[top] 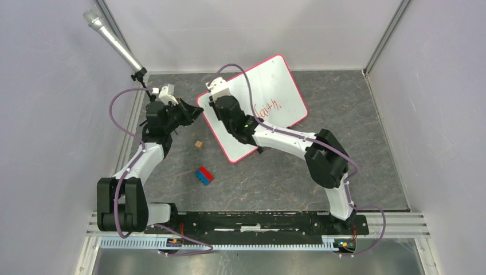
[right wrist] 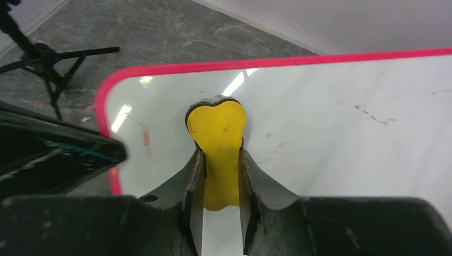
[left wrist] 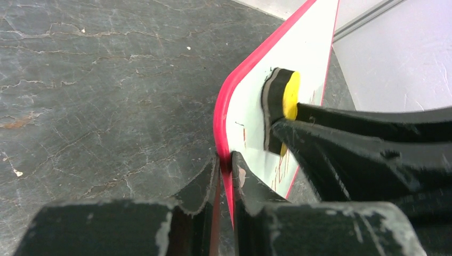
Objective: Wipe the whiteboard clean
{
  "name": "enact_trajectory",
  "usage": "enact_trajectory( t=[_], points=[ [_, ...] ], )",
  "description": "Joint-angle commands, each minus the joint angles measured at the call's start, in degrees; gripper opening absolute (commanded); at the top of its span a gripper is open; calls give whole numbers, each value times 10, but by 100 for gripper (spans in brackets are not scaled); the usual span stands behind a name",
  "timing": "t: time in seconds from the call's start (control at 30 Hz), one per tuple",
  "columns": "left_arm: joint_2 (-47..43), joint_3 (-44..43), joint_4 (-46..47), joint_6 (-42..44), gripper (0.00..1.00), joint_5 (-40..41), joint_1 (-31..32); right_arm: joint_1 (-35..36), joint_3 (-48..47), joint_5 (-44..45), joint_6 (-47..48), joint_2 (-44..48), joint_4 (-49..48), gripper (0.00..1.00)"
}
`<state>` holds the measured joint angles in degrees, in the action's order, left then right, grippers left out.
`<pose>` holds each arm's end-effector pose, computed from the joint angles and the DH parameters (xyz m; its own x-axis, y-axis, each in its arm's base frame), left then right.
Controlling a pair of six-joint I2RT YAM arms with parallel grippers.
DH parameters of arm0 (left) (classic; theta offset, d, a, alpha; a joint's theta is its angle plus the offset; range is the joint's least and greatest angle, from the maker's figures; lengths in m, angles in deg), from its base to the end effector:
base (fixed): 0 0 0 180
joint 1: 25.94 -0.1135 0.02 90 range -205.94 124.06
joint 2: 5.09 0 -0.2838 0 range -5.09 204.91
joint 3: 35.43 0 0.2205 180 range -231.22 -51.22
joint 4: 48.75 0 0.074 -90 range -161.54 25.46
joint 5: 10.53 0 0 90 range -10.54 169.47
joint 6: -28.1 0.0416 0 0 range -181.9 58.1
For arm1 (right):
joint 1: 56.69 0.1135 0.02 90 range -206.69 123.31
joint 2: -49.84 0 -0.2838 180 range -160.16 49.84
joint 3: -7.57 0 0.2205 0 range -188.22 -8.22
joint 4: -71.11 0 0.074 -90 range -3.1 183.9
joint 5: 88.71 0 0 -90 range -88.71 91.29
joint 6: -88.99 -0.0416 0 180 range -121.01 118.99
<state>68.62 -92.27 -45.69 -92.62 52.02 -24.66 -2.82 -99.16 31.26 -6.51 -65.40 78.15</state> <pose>0.2586 -0.0250 0.2954 -0.4439 -0.4435 -0.7786 0.2799 0.7568 -0.5907 0.2910 0.3634 0.3081 -0.1972 -0.1293 -0.9718 -0.3989 0.9161 -0.0410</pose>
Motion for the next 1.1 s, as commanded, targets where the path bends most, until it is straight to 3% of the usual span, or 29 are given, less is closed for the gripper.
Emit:
enact_trajectory(
  t=[0.0,0.17,0.47,1.07],
  points=[
    [-28,-18,55,15,2,-42,12,62,-72,-15,32,-65,50,21],
    [-26,-19,55,15,2,-43,12,69,-101,-25,46,-85,56,21],
    [-28,-21,43,29,2,-36,26,53,-87,-7,96,-72,-46,21],
    [-27,-22,34,35,2,-32,34,-2,-120,-34,56,-101,-49,22]
  ],
)
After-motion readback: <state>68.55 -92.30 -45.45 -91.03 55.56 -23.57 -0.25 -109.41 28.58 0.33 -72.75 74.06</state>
